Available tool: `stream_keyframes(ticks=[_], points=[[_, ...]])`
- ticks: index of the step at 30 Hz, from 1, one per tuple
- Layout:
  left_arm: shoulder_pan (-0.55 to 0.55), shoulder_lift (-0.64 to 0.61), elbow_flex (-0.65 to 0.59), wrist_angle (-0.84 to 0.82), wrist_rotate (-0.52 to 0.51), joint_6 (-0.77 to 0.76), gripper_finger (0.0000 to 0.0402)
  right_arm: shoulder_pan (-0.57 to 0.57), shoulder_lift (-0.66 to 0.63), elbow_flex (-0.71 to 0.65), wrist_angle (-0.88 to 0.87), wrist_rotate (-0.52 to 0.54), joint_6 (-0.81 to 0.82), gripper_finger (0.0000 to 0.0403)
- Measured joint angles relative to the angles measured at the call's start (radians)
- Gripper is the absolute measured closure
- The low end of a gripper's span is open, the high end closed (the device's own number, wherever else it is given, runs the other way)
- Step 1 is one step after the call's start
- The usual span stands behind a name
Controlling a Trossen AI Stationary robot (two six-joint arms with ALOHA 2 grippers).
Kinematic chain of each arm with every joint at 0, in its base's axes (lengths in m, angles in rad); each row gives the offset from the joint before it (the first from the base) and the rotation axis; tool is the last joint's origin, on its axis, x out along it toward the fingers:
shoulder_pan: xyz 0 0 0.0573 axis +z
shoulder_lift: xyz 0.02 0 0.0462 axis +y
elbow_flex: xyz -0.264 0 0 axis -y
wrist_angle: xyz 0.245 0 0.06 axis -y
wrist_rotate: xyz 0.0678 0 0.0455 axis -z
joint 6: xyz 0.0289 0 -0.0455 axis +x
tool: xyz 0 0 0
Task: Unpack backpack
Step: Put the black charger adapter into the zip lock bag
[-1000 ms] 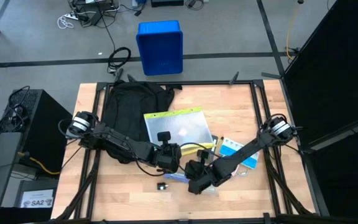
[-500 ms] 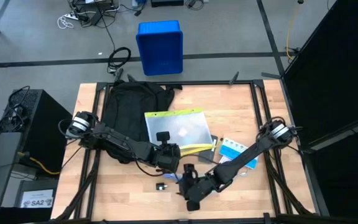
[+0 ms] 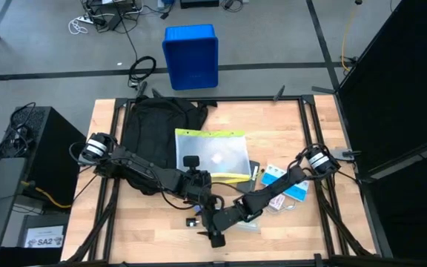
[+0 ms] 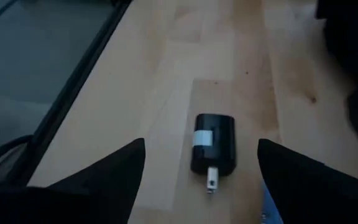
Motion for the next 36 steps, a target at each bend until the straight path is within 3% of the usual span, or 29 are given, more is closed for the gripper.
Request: stream_keyframes(ticks=[12, 23, 36], points=[[-0.003, -0.031, -0.016, 0.012, -0.001, 0.097, 0.0402, 0.003, 0.000, 0.000, 0.032, -0.017, -0.025, 0.0130], [-0.006, -0.275, -0.274, 0.291, 0.040, 0.103, 0.0402, -0.003, 0.000, 0.000, 0.056, -0.013, -0.042, 0.0118], [-0.002, -0.295, -0.333, 0.425, 0.110, 0.178, 0.0402, -0.037, 0.092, 0.029, 0.091, -0.039, -0.032, 0.0114]])
